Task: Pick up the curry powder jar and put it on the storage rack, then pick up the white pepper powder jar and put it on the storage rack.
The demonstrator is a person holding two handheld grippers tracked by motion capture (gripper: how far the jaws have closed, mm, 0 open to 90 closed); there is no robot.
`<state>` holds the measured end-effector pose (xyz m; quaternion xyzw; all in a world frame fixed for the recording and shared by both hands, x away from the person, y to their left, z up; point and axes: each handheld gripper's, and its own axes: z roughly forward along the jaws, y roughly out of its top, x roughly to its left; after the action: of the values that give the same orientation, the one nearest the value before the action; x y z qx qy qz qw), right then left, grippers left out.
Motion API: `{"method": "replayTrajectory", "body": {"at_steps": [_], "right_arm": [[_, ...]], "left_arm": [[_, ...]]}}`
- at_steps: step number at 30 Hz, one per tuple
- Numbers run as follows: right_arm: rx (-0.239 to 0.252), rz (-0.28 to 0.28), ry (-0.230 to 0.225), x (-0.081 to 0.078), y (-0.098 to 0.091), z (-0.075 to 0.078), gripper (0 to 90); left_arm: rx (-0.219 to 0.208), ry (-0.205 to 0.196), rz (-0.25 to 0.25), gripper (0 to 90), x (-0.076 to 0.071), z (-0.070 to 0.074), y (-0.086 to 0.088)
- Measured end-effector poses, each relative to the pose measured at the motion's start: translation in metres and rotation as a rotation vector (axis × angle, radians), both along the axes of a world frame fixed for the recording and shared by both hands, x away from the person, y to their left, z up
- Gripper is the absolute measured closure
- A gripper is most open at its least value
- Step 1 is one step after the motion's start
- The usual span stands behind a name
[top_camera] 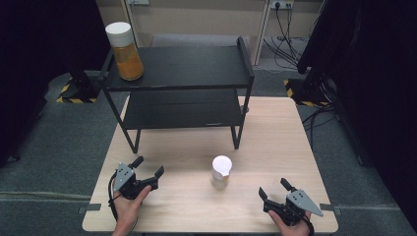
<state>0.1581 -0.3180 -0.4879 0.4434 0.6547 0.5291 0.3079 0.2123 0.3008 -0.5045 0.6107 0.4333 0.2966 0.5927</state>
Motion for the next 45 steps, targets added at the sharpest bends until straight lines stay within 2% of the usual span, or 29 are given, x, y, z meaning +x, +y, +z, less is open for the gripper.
{"method": "replayTrajectory", "body": {"at_steps": [7, 33, 45], "right_arm": [[0.001, 0.000, -0.001, -0.0001, -0.0001, -0.0001, 9.0], [0.004, -0.005, 0.000, -0.0003, 0.0000, -0.0002, 9.0], [-0.012, 0.020, -0.012, 0.0007, -0.0007, -0.0006, 9.0]], "left_arm": [[0.038, 0.018, -0.007, 7.5, 0.0035, -0.0057, -0.0009], [0.024, 0.017, -0.017, 7.5, 0.0050, -0.0081, -0.0007], [0.025, 0.014, -0.017, 7.4, 0.0049, -0.0084, -0.0010]]}}
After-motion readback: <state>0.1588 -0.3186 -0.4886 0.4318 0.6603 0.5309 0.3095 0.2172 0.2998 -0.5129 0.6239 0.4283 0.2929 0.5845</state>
